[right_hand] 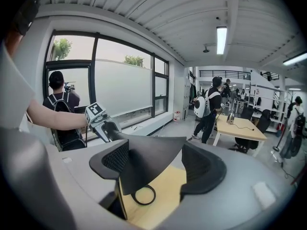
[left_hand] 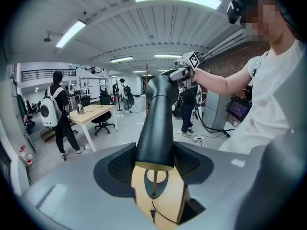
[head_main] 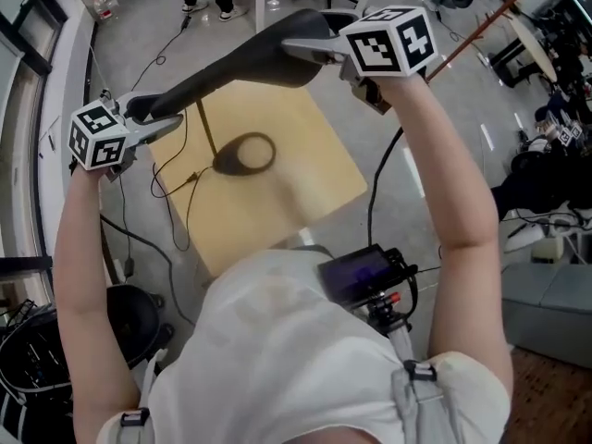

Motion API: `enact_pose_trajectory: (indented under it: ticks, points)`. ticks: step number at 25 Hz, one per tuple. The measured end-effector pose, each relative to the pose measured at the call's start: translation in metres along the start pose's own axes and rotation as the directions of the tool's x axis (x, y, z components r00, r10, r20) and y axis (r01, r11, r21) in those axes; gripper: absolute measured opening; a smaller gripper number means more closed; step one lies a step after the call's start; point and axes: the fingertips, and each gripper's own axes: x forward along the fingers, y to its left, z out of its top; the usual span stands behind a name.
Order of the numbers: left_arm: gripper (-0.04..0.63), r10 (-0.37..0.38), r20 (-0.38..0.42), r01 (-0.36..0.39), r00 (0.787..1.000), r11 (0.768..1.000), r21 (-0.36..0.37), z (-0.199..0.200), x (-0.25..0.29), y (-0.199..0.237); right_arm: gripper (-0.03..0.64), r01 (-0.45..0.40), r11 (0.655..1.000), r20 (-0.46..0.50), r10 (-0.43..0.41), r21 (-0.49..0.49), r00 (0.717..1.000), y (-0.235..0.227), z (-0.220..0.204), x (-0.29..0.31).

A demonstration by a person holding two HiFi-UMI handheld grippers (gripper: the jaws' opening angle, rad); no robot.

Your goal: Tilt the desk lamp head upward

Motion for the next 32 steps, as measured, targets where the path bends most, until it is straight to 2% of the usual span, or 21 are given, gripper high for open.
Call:
enact_pose_trajectory:
  ticks: [16, 21, 32]
  points:
    - [0.23, 0.009, -0.01, -0.01, 1.0, 1.0, -0.007, 0.0, 0.01, 0.002, 0.357, 0.019, 0.996, -0.004, -0.02, -0.092, 1.0, 0.004, 0.031, 0.0]
    - [0.229, -0.016, -0.022, 0.016, 1.0, 1.0, -0.018, -0.008, 0.017, -0.011, 0.357, 0.019, 0.993, -0.008, -0.02, -0.115, 1.0, 0.012, 0.027, -0.008]
    - [0.227, -0.014, -0.001, 0.014, 1.0, 0.999, -0.038, -0.013, 0.028, -0.02, 0.357, 0.05, 0.971, 0.002, -0.051, -0.234, 0.999, 0.026, 0.048, -0.013]
